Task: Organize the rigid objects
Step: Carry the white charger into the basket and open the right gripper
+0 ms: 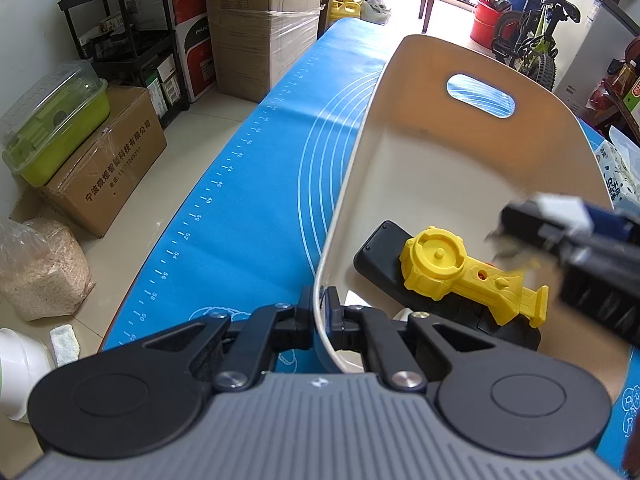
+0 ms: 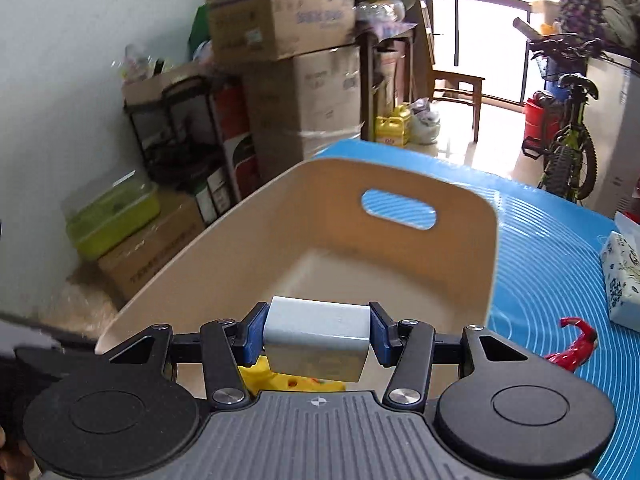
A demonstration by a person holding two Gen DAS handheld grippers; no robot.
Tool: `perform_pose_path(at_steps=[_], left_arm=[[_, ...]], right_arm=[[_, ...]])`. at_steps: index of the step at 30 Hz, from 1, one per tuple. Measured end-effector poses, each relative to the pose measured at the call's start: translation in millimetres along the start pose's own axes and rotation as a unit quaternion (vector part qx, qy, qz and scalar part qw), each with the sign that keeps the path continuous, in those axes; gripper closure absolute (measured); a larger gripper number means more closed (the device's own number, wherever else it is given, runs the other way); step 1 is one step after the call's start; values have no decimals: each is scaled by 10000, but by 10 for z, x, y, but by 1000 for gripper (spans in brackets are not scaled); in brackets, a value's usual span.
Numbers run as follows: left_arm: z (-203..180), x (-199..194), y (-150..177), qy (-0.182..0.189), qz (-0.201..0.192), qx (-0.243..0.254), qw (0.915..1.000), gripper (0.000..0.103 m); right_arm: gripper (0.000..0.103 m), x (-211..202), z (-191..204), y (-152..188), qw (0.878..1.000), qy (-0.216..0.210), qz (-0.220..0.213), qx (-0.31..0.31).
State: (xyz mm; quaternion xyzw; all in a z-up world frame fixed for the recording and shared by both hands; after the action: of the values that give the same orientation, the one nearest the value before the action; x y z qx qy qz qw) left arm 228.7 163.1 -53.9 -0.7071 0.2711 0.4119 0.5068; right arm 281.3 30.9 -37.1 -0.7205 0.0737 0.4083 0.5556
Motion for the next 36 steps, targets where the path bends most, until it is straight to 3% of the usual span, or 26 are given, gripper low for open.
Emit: perform_pose_path(at_steps=[11,23,31,36], left_arm=[[1,0,0,-4,-1,2,10000,97],[7,1,-6,4,3,0,10000,97],[10,5,-10,-4,3,-4,10000,97],[11,6,-10,-4,1,-5,10000,97]], right_arm=[[48,147,116,12,9978,-38,583,-299],[22,-7,57,83,9991,0,334,-263],[12,-433,-459,48,9993,303,-161,148],[10,-504,-1003,159,9953,850,-80,467]])
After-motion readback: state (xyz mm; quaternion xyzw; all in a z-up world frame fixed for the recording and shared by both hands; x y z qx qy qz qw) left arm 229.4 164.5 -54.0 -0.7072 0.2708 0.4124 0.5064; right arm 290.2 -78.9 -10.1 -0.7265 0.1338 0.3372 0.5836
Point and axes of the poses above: each gripper's, at about its wrist camera, not at the fingertips, and x roughly the way its jaws point, z to its left, y to its underside, the point moved 4 cm from there along x, roughly the way its jaws point, and after that the axes turned 10 degrees about -x, right-handed, at the moved point
